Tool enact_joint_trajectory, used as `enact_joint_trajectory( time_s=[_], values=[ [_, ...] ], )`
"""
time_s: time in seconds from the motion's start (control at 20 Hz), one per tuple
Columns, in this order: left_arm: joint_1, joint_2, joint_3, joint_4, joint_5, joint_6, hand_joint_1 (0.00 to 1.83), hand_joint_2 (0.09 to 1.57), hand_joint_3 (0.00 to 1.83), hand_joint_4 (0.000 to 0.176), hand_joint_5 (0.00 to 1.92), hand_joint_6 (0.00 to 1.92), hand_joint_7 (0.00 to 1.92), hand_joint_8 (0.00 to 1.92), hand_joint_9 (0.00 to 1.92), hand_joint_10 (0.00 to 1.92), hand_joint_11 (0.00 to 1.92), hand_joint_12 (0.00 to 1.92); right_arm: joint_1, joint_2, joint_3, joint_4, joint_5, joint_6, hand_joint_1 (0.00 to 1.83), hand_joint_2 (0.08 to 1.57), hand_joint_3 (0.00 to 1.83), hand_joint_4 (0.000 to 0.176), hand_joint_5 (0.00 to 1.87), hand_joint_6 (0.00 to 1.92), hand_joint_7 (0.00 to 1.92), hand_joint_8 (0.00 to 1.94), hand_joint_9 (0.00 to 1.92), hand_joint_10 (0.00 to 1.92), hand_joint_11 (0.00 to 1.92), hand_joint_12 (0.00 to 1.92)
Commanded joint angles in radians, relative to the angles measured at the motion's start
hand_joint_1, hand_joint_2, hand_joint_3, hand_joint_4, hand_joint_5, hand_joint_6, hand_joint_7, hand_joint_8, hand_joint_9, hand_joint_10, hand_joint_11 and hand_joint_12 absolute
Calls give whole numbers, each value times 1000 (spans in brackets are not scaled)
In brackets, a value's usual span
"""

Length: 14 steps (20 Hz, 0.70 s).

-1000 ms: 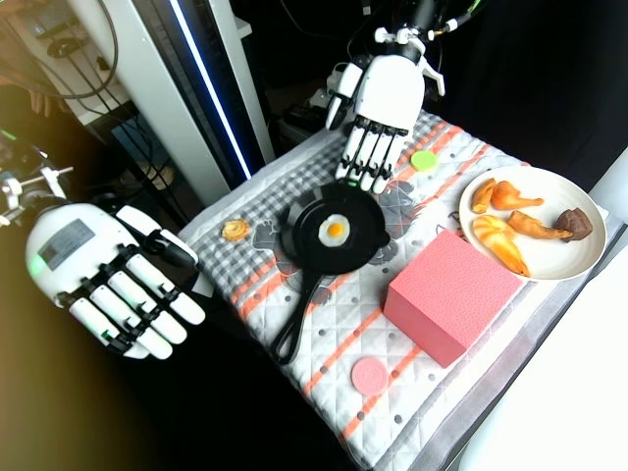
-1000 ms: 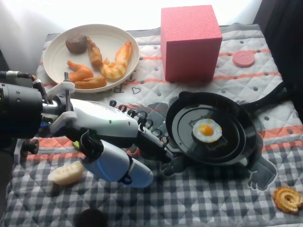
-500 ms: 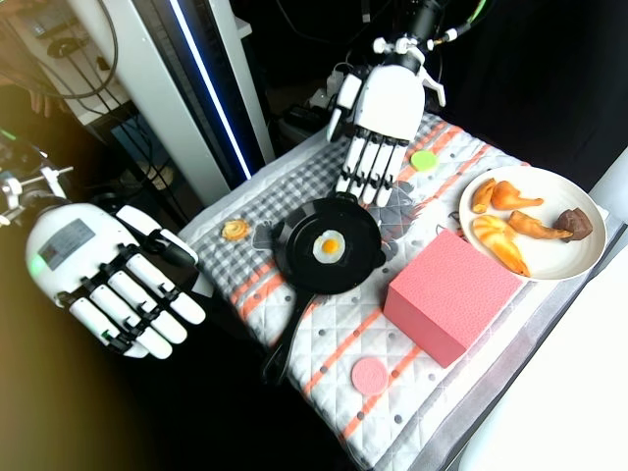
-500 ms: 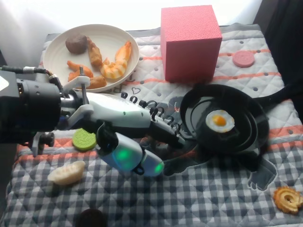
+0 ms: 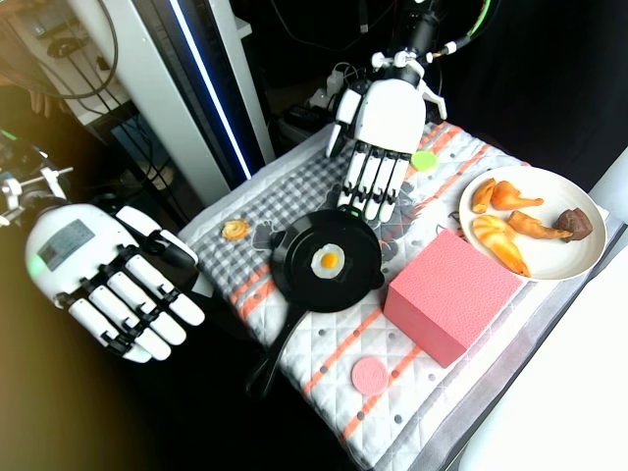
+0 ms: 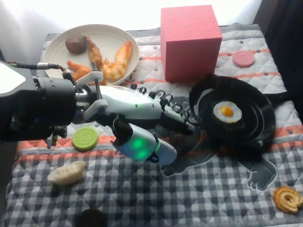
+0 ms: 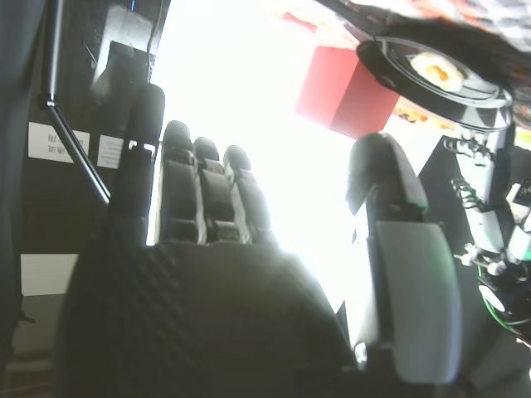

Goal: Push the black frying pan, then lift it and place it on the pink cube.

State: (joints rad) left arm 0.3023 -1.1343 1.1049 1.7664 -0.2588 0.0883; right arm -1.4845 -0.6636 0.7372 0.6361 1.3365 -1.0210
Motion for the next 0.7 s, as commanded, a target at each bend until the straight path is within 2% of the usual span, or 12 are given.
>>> enact_joint_trajectory(
  time_s=[0.0, 0.1, 0.2, 0.3, 0.35, 0.4, 0.5, 0.55, 0.65],
  values=[
    [-15, -5, 8, -40, 22, 12, 147, 1385, 0, 0, 263, 5, 164, 1, 40, 9, 0, 0, 5, 5, 7, 4, 126, 5, 493, 1229, 0, 0, 0, 0, 0, 0, 68, 7, 0, 1137],
    [-15, -18, 20, -93, 34, 61, 184, 1362, 0, 0, 227, 0, 131, 0, 43, 7, 0, 0, 5, 5, 8, 4, 126, 5, 488, 1238, 1, 0, 0, 0, 0, 0, 52, 3, 0, 1101],
    [-16, -33, 31, -131, 49, 71, 177, 1367, 0, 0, 212, 0, 129, 0, 44, 5, 0, 0, 5, 5, 8, 4, 126, 5, 497, 1241, 1, 0, 0, 0, 0, 0, 53, 4, 0, 1083],
    [-17, -53, 47, -135, 53, 71, 188, 1367, 0, 32, 177, 0, 144, 5, 54, 7, 0, 0, 5, 5, 9, 4, 126, 5, 498, 1240, 0, 0, 0, 0, 0, 0, 23, 9, 0, 943],
    [-17, -60, 50, -135, 53, 106, 281, 1351, 0, 26, 192, 7, 172, 12, 83, 16, 0, 0, 5, 5, 9, 4, 126, 5, 507, 1247, 3, 0, 0, 0, 0, 0, 30, 13, 0, 930],
    [-17, -67, 52, -157, 53, 131, 296, 1346, 0, 30, 204, 11, 177, 12, 88, 17, 0, 0, 5, 5, 9, 4, 126, 5, 511, 1246, 1, 0, 0, 0, 0, 0, 23, 8, 0, 887],
    [-17, -83, 57, -194, 54, 174, 205, 1358, 0, 5, 234, 16, 171, 4, 79, 8, 0, 0, 5, 5, 9, 4, 126, 5, 497, 1247, 1, 0, 0, 0, 0, 0, 27, 9, 0, 873],
    [-16, -90, 61, -233, 54, 212, 202, 1357, 0, 0, 259, 22, 180, 6, 87, 10, 0, 0, 5, 5, 10, 4, 126, 5, 500, 1245, 0, 0, 0, 0, 0, 0, 29, 9, 0, 871],
    [-16, -105, 70, -243, 54, 223, 205, 1348, 0, 0, 332, 22, 182, 1, 96, 5, 0, 0, 5, 5, 11, 3, 126, 5, 494, 1241, 0, 0, 0, 0, 0, 0, 30, 9, 0, 865]
  ],
)
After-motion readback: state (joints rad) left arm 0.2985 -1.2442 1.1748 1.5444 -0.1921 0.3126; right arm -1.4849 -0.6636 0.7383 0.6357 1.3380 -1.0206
